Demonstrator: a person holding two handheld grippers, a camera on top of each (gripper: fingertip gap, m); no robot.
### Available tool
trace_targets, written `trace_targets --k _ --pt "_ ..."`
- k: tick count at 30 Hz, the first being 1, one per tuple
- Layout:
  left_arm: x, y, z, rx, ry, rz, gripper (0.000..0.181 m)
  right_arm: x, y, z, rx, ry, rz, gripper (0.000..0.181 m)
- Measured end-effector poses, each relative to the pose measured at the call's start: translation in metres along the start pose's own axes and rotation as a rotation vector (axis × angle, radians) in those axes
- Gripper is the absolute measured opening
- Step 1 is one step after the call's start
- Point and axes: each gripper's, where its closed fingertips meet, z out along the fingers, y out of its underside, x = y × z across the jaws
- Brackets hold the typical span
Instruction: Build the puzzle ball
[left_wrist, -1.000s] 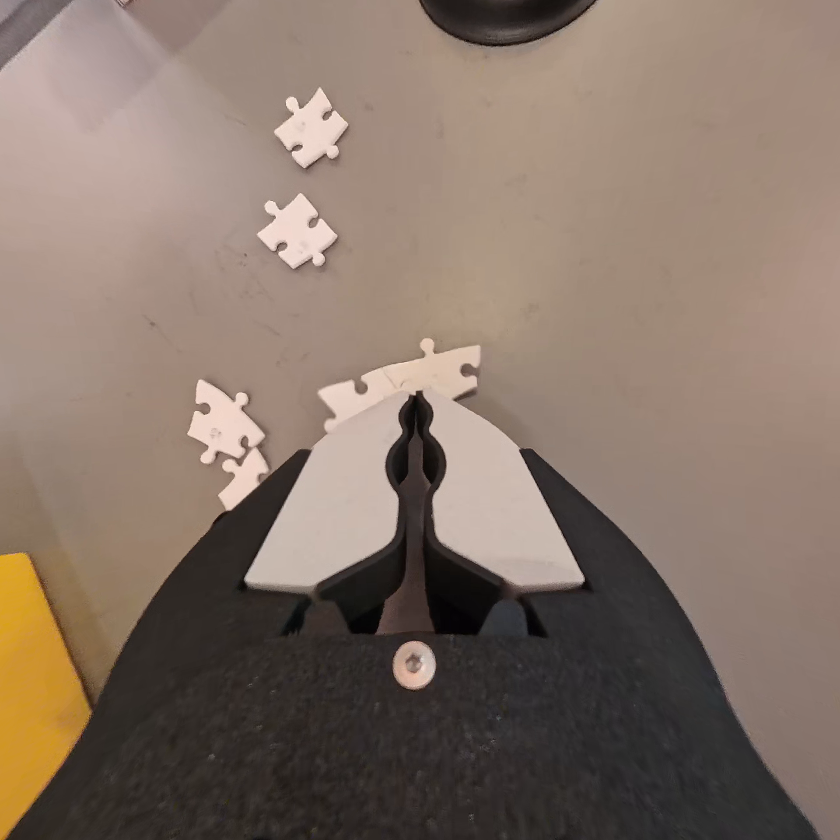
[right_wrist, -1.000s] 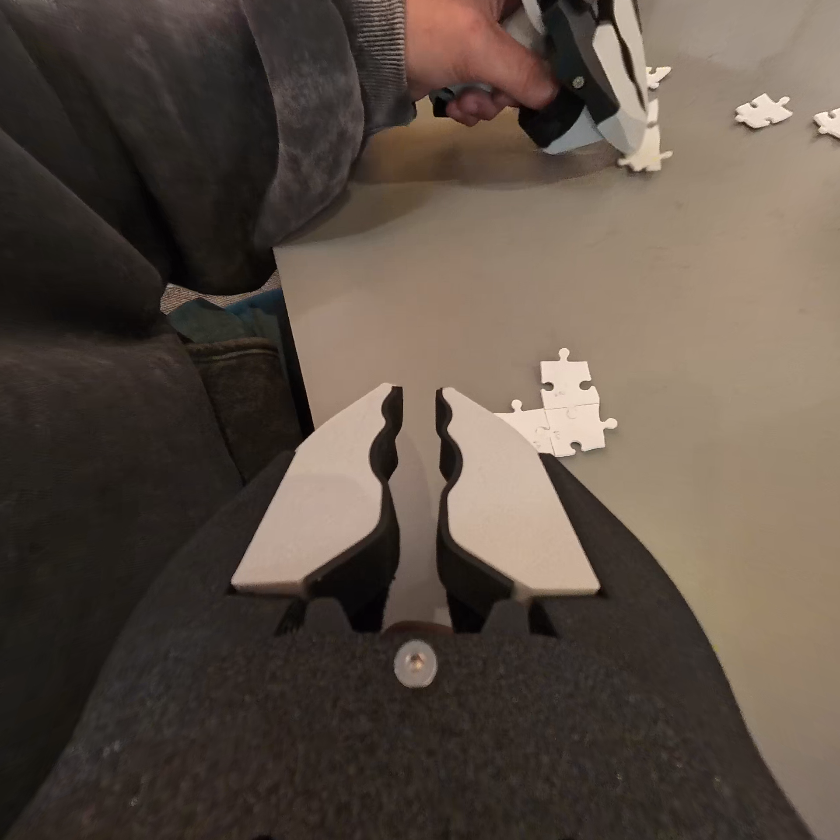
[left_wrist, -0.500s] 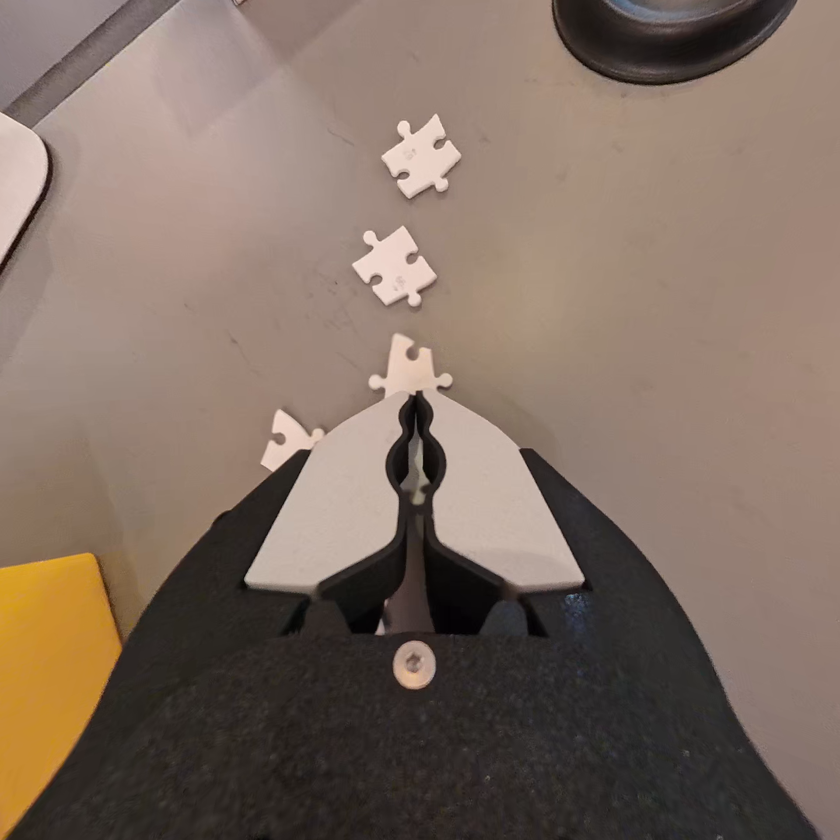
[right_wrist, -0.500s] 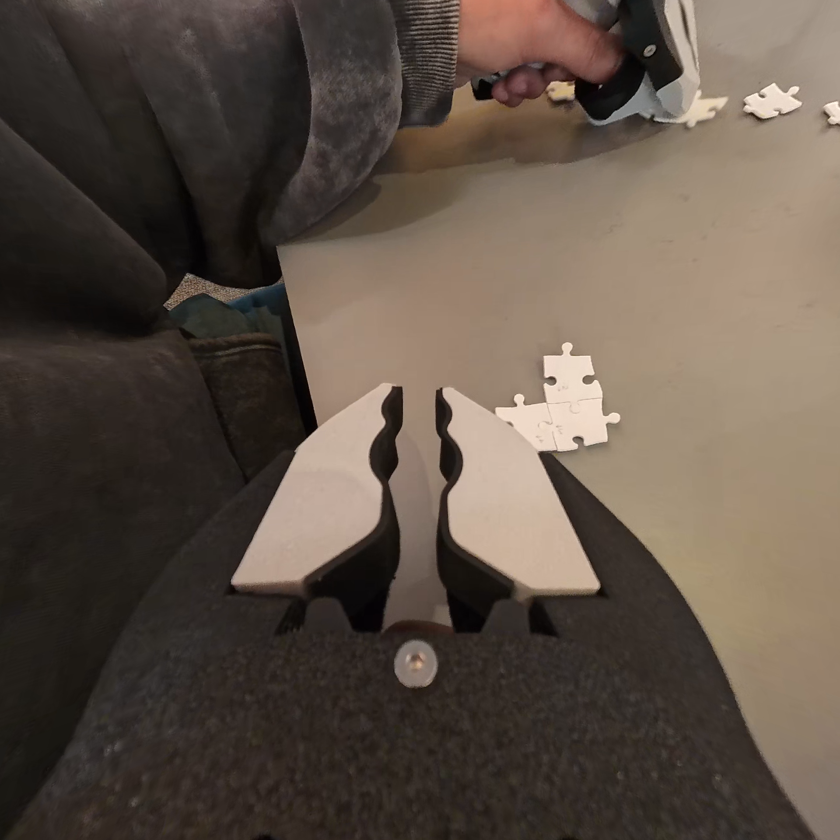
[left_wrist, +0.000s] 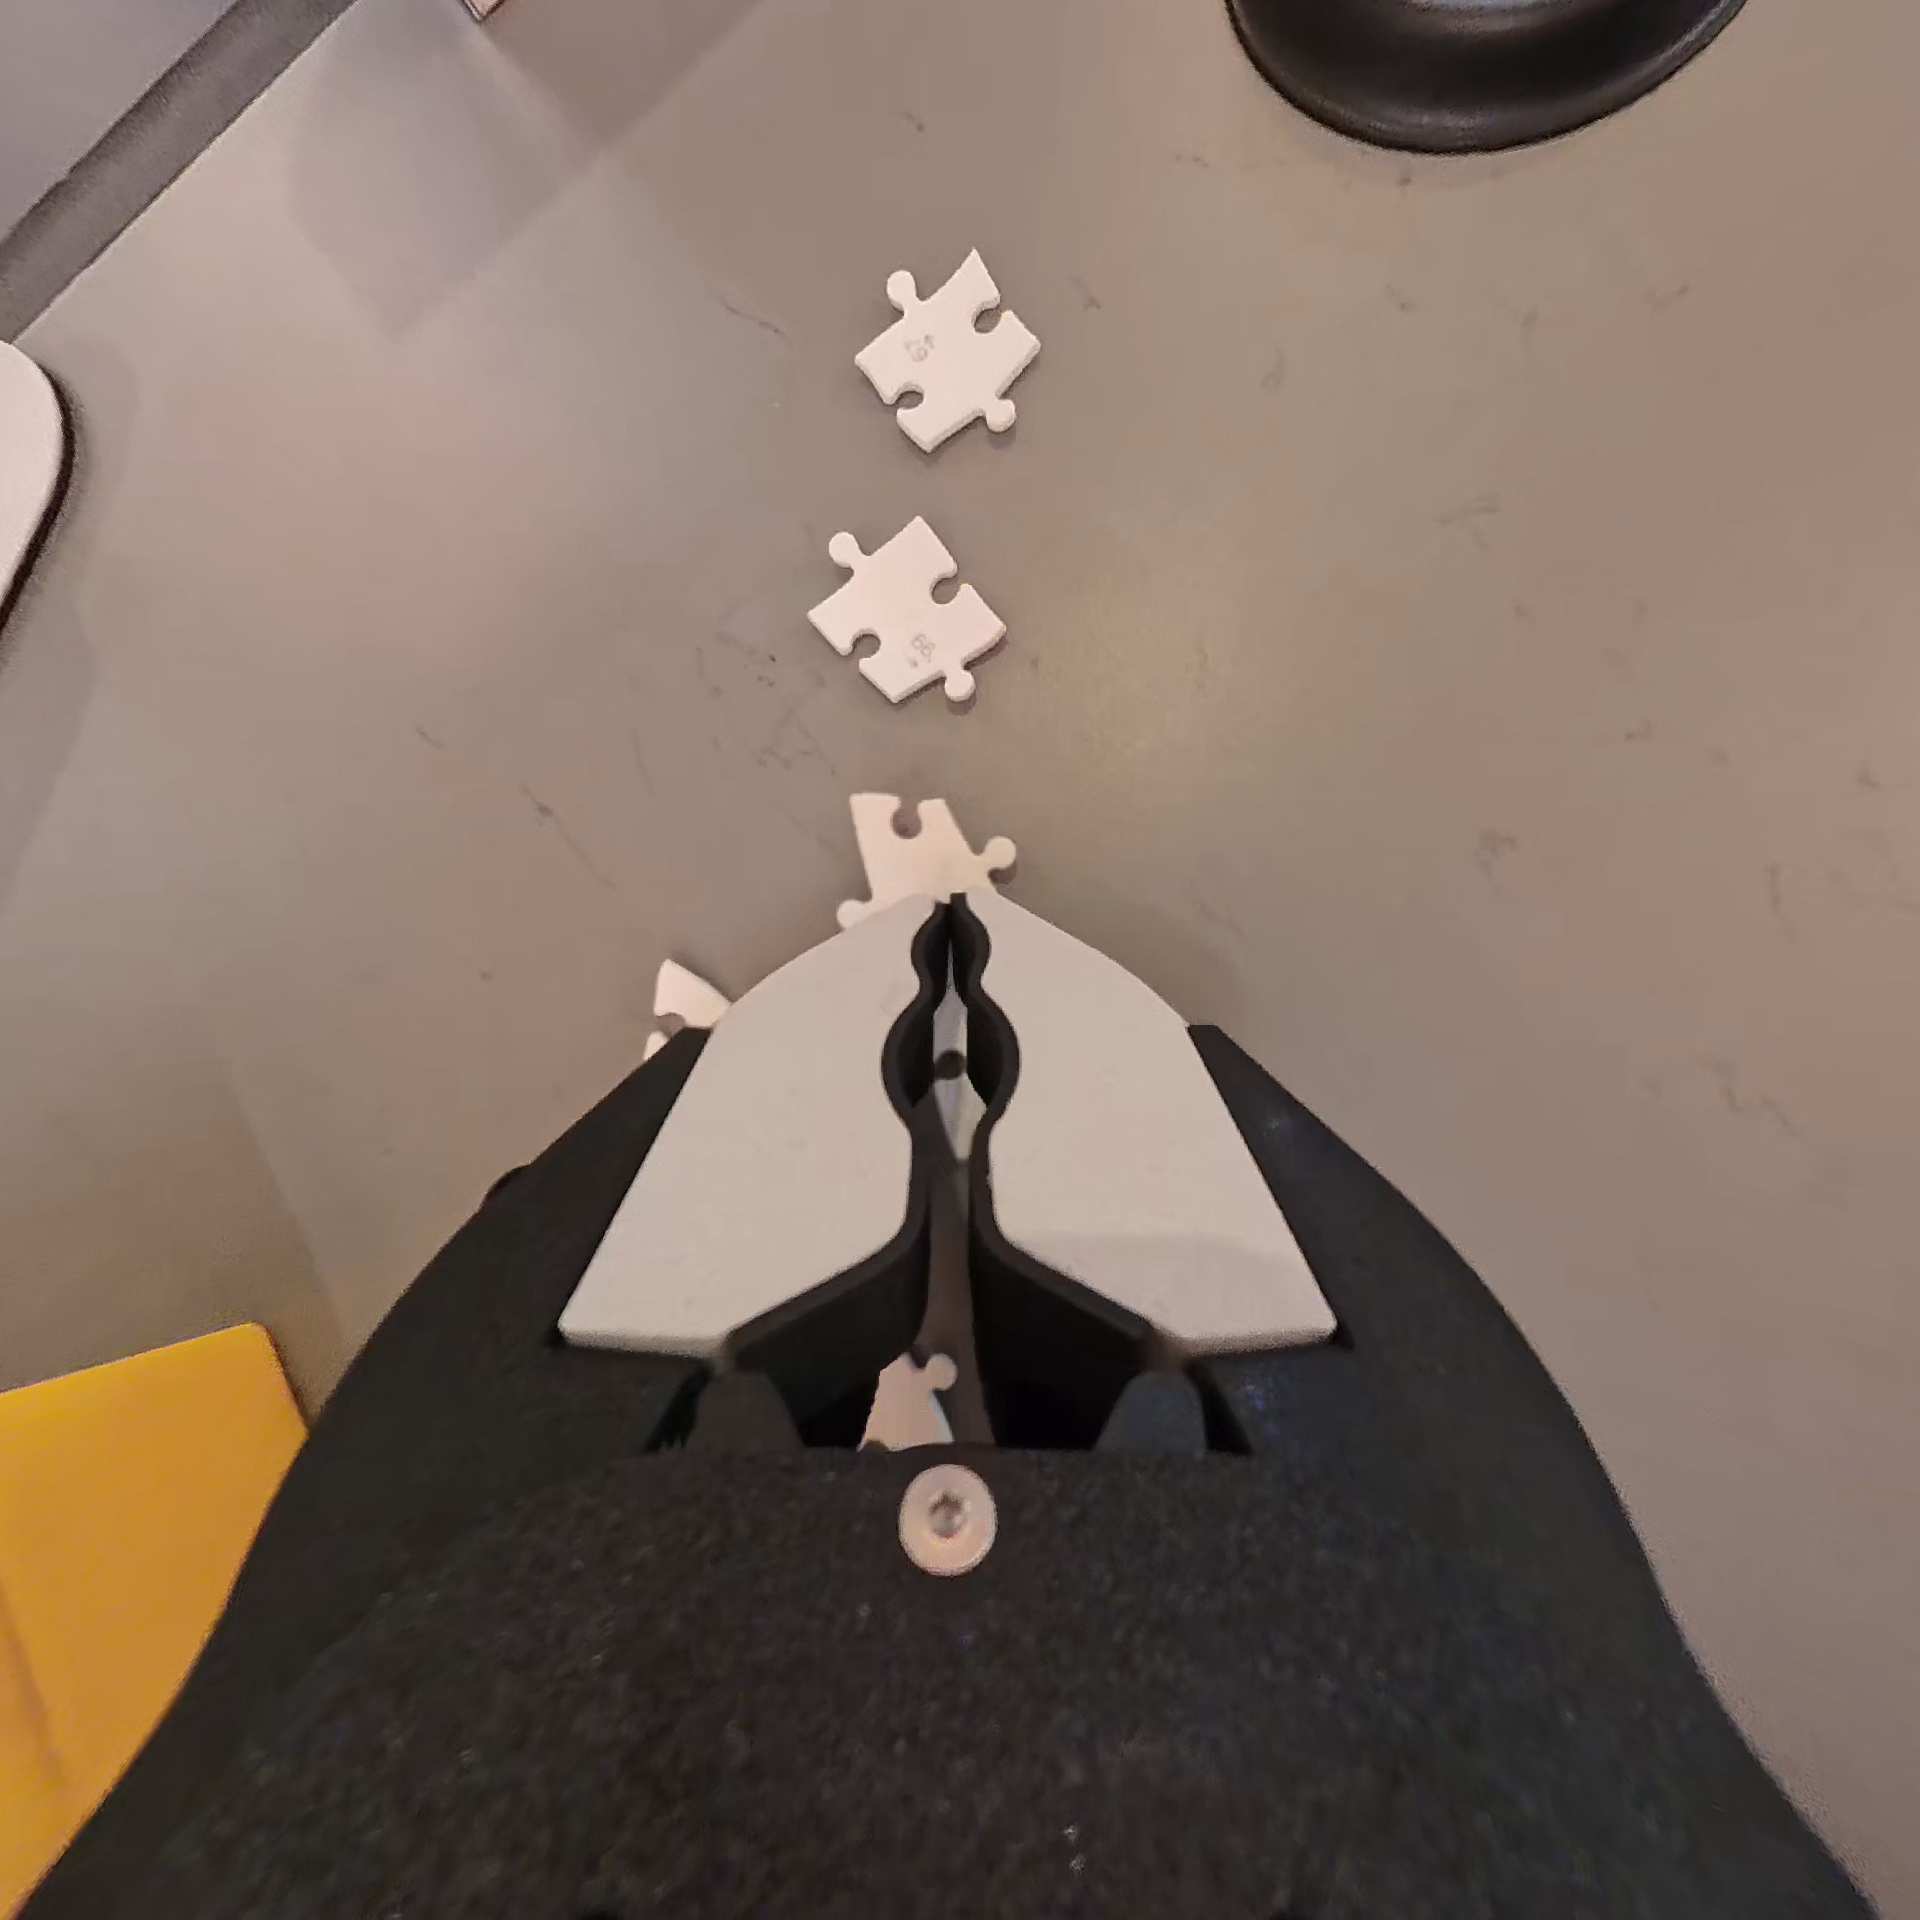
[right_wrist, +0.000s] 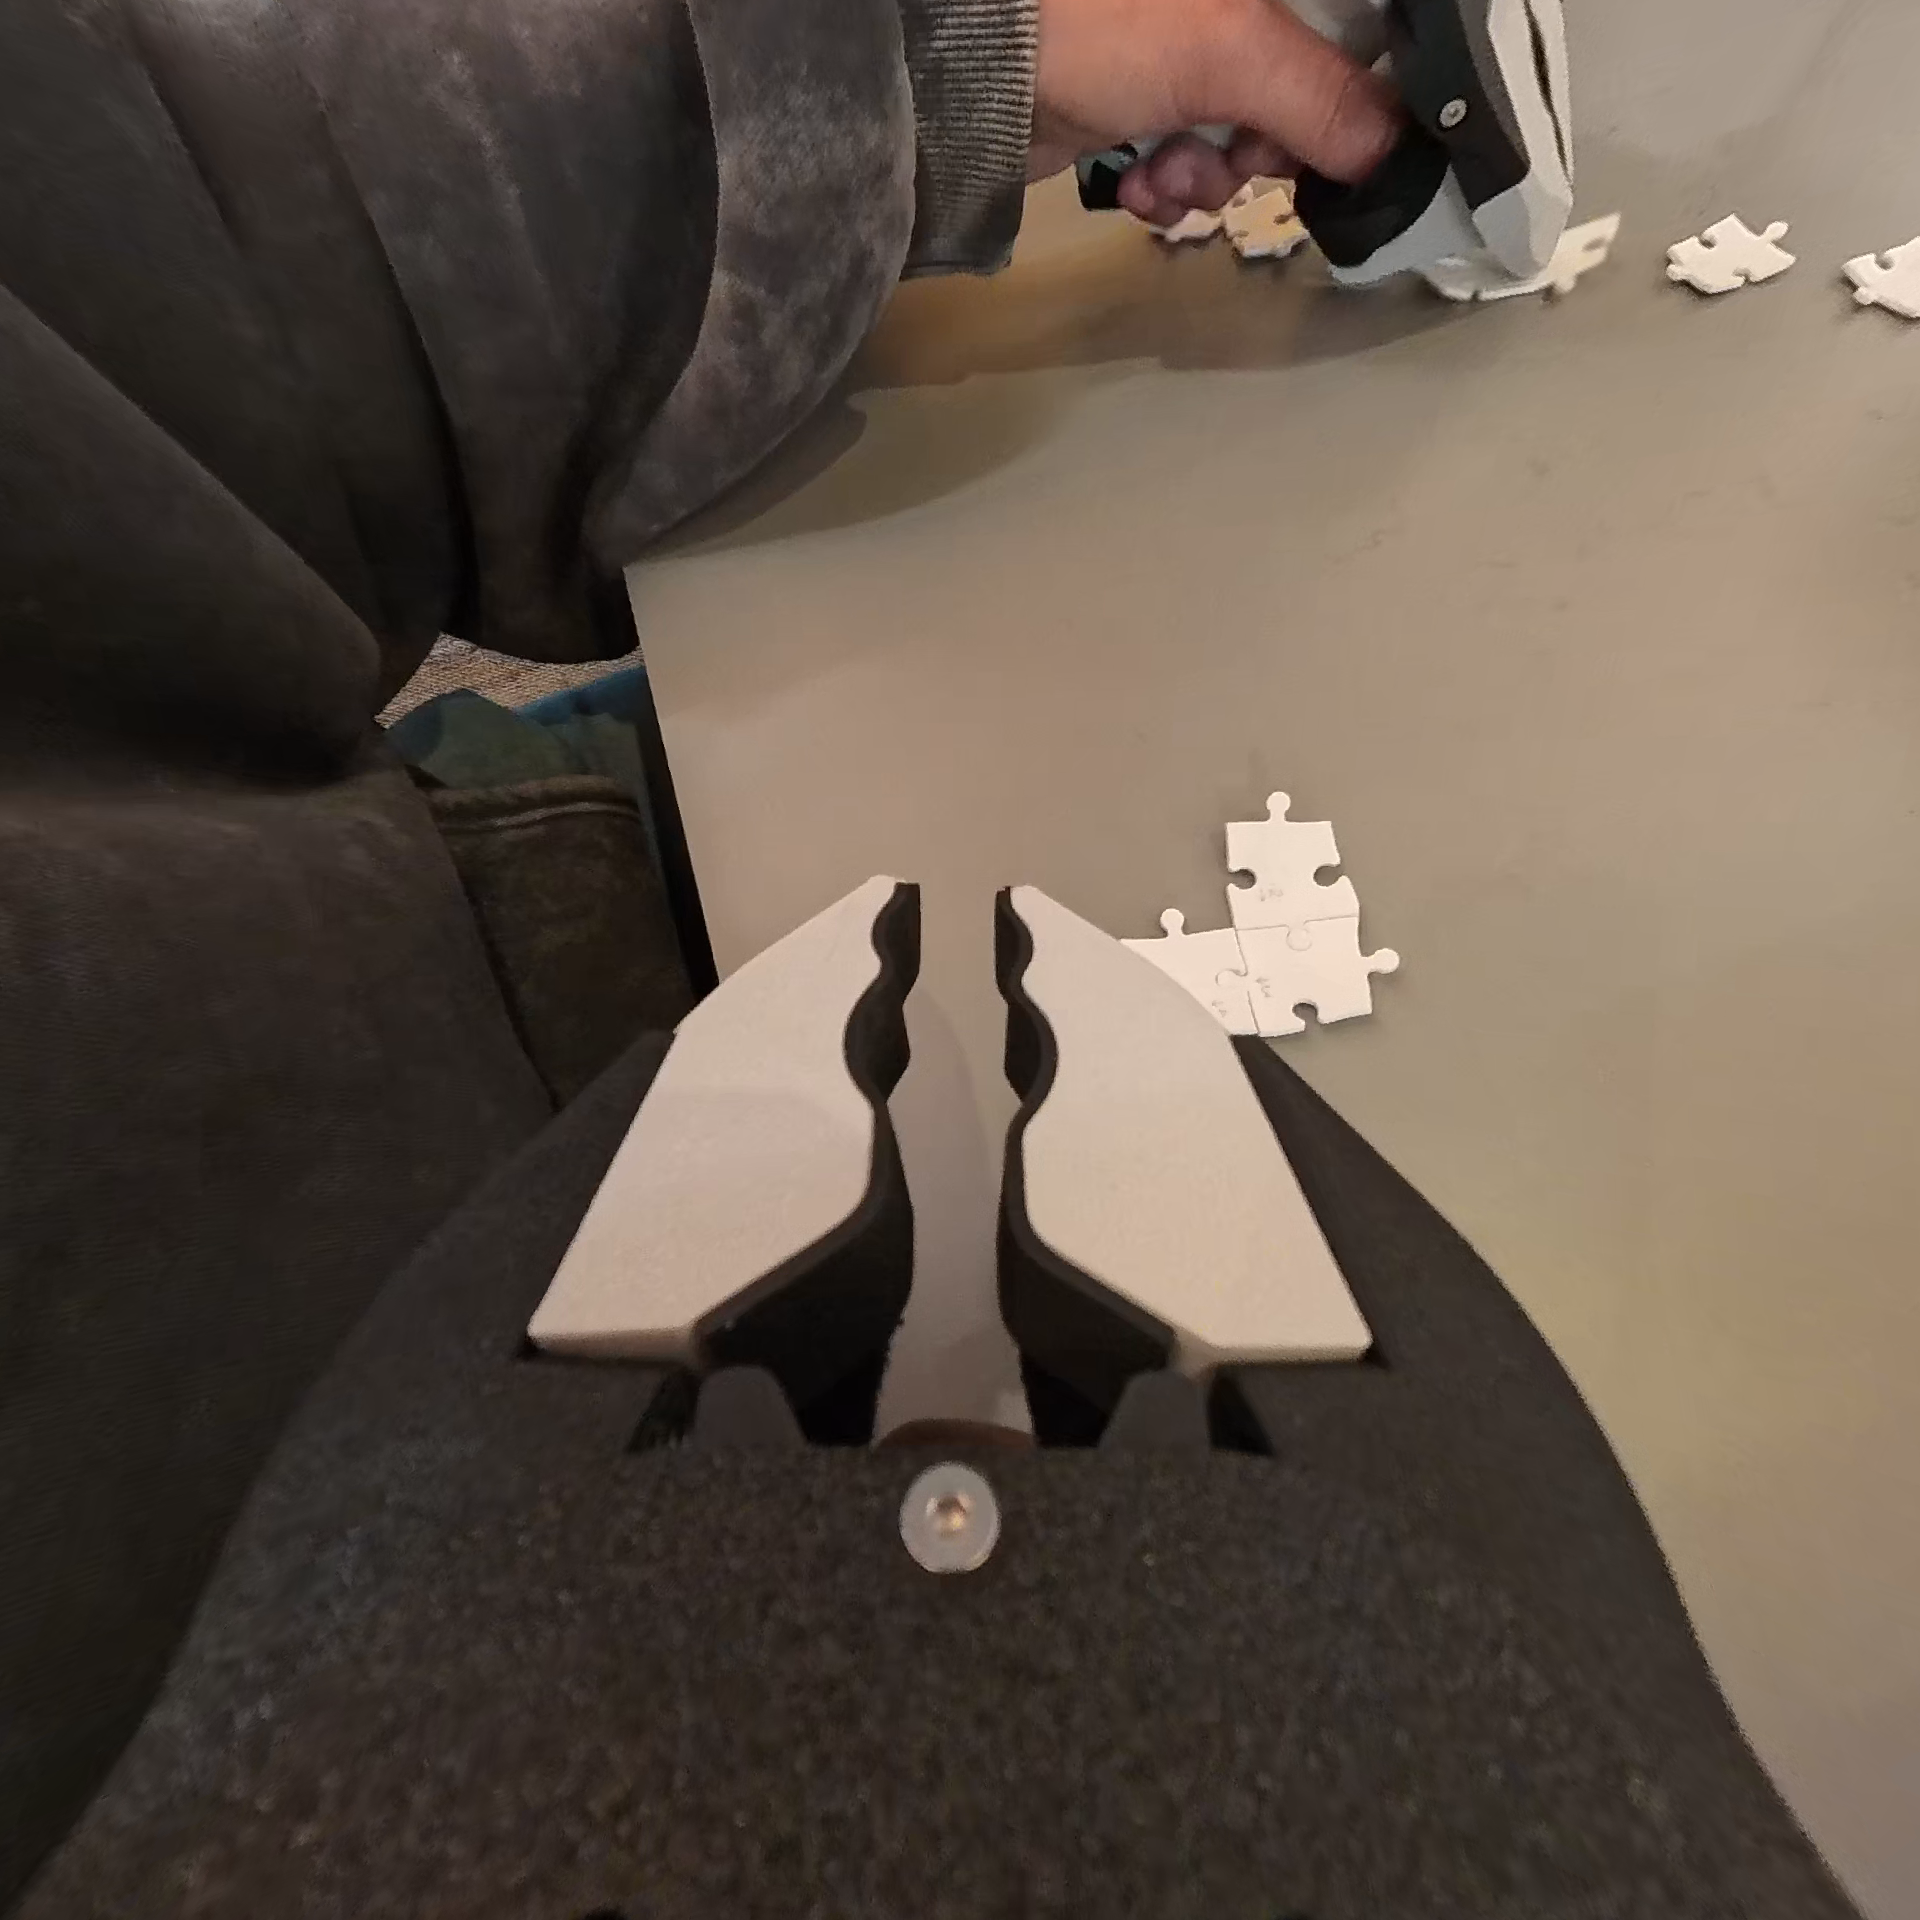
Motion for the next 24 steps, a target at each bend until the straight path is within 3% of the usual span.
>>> trace_targets --k 1,6,8,10,19,24 --pt "-0.001 -0.001 -0.002 0.003 0.003 -0.002 0.000 0.000 0.000 -0.001 0.002 0.001 0.001 0.014" --pt "-0.005 -0.026 -0.035 0.116 0.018 -0.049 0.007 0.016 -0.007 -0.008 0.034 0.047 0.004 0.014" --pt "-0.006 -0.029 -0.037 0.086 0.034 -0.062 0.020 0.025 -0.014 -0.012 0.053 0.059 0.020 0.014" --pt "-0.013 -0.029 -0.033 0.050 0.000 -0.050 0.021 0.034 -0.020 -0.015 0.061 0.084 0.002 0.014" --pt "-0.026 0.008 -0.033 -0.042 -0.057 -0.052 0.014 0.032 -0.009 -0.011 0.050 0.087 0.009 0.014" --pt "-0.029 0.014 -0.029 -0.046 -0.052 -0.060 0.015 0.026 -0.009 -0.005 0.029 0.070 -0.017 0.014"
